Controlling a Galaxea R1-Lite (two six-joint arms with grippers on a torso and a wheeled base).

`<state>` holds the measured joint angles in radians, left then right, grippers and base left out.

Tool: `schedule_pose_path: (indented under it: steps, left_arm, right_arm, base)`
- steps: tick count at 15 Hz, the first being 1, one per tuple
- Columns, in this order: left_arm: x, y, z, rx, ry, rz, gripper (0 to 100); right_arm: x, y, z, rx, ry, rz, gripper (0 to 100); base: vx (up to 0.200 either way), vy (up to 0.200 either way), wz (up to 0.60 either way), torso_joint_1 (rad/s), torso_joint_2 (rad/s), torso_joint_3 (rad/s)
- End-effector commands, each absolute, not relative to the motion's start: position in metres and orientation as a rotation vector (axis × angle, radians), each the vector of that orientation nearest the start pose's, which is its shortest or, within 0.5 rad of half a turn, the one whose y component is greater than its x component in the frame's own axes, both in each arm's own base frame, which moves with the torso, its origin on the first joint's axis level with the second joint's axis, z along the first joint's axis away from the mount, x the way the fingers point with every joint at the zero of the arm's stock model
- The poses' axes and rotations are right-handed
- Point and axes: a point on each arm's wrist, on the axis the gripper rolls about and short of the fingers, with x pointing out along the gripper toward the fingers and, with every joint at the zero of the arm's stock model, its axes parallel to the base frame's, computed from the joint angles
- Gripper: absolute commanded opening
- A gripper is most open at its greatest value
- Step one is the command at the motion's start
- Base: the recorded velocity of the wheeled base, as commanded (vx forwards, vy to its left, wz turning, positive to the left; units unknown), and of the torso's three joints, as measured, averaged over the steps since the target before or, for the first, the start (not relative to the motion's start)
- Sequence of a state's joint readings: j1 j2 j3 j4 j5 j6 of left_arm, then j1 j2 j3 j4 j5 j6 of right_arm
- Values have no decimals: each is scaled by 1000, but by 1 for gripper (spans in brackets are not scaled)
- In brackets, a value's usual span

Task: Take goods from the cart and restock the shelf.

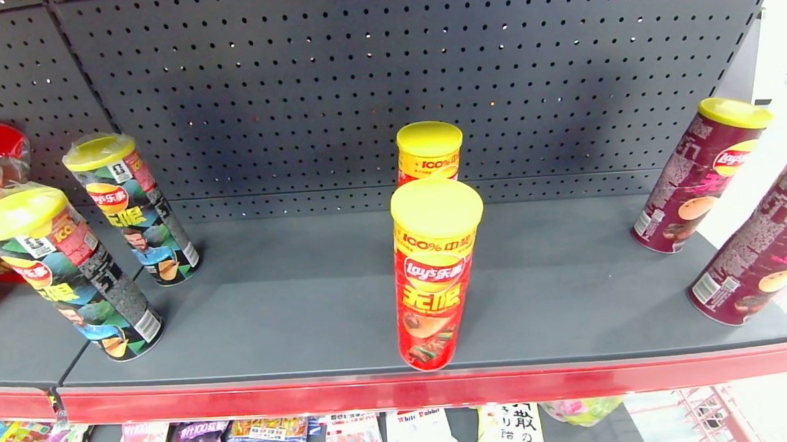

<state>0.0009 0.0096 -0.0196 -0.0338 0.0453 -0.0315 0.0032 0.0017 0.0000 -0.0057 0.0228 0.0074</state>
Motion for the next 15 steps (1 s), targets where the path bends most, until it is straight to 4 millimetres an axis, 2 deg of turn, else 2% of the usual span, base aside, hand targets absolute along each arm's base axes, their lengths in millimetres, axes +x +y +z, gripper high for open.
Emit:
schedule_pose_path:
  steps: [1,15]
  left_arm:
    - [-23,-1,75,21,6,-58,100]
    - [-23,-1,75,-8,5,-41,100]
  right_arm:
    - [-23,0,76,8,-5,26,100]
    - [-23,0,76,6,-5,28,100]
  base:
    - [0,0,0,0,0,0]
    - [0,0,0,0,0,0]
